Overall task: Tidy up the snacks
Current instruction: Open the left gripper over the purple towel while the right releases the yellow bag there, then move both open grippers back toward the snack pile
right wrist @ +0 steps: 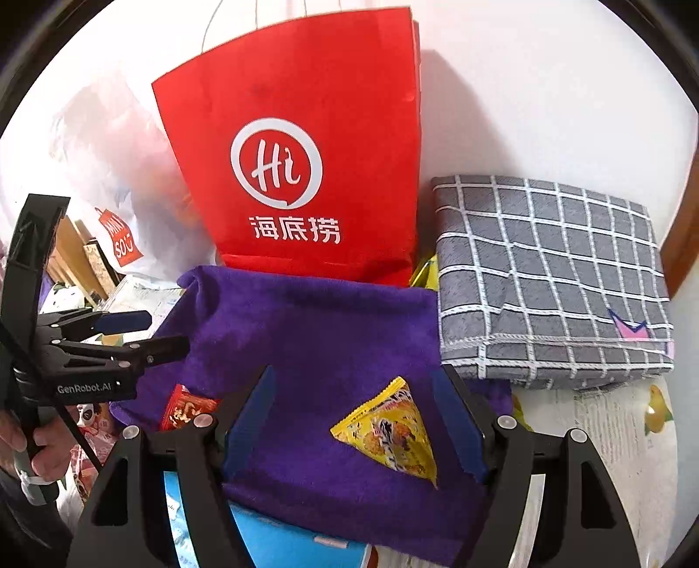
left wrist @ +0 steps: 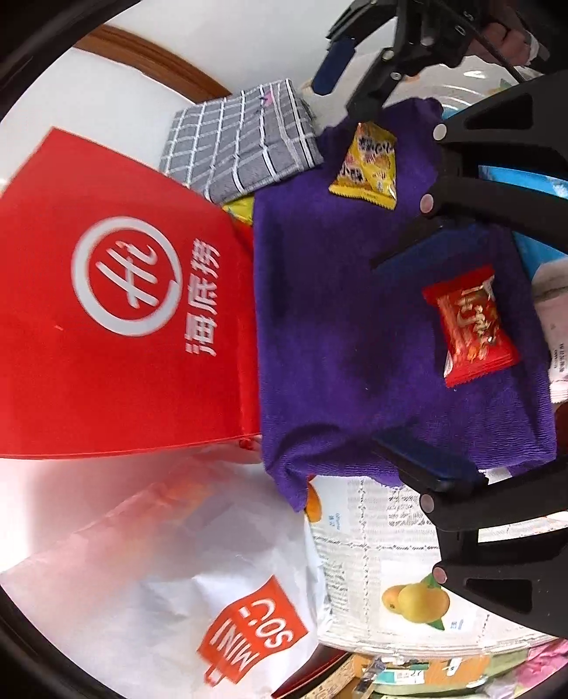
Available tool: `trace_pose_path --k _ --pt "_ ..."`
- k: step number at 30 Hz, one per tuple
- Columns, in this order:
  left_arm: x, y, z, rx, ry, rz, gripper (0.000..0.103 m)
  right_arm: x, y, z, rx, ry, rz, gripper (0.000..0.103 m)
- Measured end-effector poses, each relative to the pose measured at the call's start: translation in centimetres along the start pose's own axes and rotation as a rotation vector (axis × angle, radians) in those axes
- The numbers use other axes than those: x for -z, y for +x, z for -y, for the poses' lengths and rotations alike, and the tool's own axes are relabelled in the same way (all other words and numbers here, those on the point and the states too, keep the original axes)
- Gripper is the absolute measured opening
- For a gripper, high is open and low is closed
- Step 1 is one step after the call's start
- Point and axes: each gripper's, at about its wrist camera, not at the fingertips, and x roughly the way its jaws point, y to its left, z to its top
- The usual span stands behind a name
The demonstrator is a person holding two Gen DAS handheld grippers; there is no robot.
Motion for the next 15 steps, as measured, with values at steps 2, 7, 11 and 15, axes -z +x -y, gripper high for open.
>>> trace_pose_path --k 2,7,11,15 --pt "0.0 -1.0 0.5 -0.01 0.02 0.019 0.071 0.4 -1.2 -0.1 0.011 0.004 0.008 0.074" --pt "0.2 -3.9 1.7 -0.001 0.048 0.06 0.071 1.5 -5.1 -0.4 0.036 0.022 0.028 0.074" --pt "1.0 -6.3 3.0 0.014 0.084 0.093 0.071 2.5 -8.4 -0.9 0.07 0.029 0.042 0.074" --pt "2.5 -9.0 3.8 0.031 0.111 0.107 0.071 3.9 -11.9 -1.6 0.088 0.042 0.08 0.074"
